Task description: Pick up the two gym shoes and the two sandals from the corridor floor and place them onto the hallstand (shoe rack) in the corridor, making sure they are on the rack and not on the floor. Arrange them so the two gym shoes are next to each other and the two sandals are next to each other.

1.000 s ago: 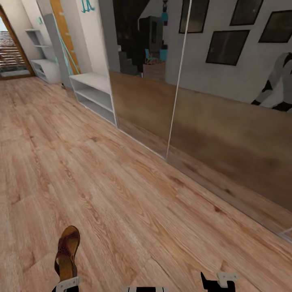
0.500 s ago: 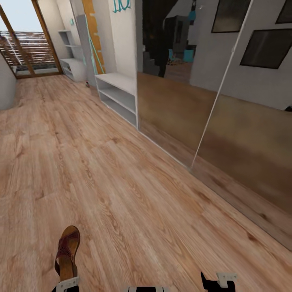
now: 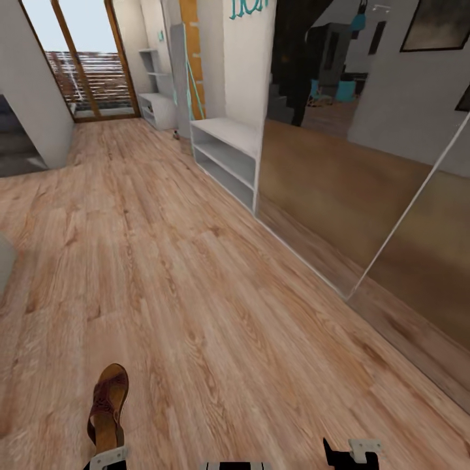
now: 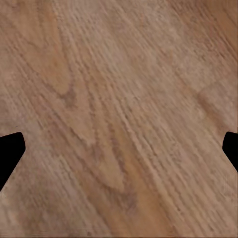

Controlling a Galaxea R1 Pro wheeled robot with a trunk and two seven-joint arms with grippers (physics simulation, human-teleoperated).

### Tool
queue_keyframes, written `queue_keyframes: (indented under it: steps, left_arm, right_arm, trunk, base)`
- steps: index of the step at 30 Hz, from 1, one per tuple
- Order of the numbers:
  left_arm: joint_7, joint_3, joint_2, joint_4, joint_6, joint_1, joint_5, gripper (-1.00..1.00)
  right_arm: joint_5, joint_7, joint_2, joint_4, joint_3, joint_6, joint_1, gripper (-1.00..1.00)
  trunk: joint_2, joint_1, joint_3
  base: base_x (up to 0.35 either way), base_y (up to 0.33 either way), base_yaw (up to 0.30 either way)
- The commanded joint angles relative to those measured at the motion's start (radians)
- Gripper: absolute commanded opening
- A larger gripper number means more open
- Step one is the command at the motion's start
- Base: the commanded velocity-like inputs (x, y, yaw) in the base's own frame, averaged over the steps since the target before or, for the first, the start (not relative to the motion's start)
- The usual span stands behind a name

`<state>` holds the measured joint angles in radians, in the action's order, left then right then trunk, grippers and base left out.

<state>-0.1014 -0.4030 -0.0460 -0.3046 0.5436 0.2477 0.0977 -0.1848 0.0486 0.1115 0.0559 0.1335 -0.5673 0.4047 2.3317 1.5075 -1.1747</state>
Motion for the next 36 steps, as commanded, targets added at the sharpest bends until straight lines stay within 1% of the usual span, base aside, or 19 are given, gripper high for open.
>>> queue_keyframes:
  steps: [1, 36]
  left_arm:
    - [-0.003, -0.009, 0.000, 0.001, 0.003, 0.001, 0.013, -1.00]
    - [-0.001, -0.010, 0.000, 0.001, 0.004, 0.001, 0.014, -1.00]
  right_arm:
    - [-0.010, 0.005, 0.000, -0.001, 0.006, -0.003, 0.000, 1.00]
    - [-0.010, 0.005, 0.000, -0.001, 0.006, -0.003, 0.000, 1.00]
  trunk:
    - [0.000, 0.000, -0.001]
    - [0.000, 0.000, -0.001]
  base:
    - [0.325, 0.050, 0.275]
    - [0.337, 0.002, 0.275]
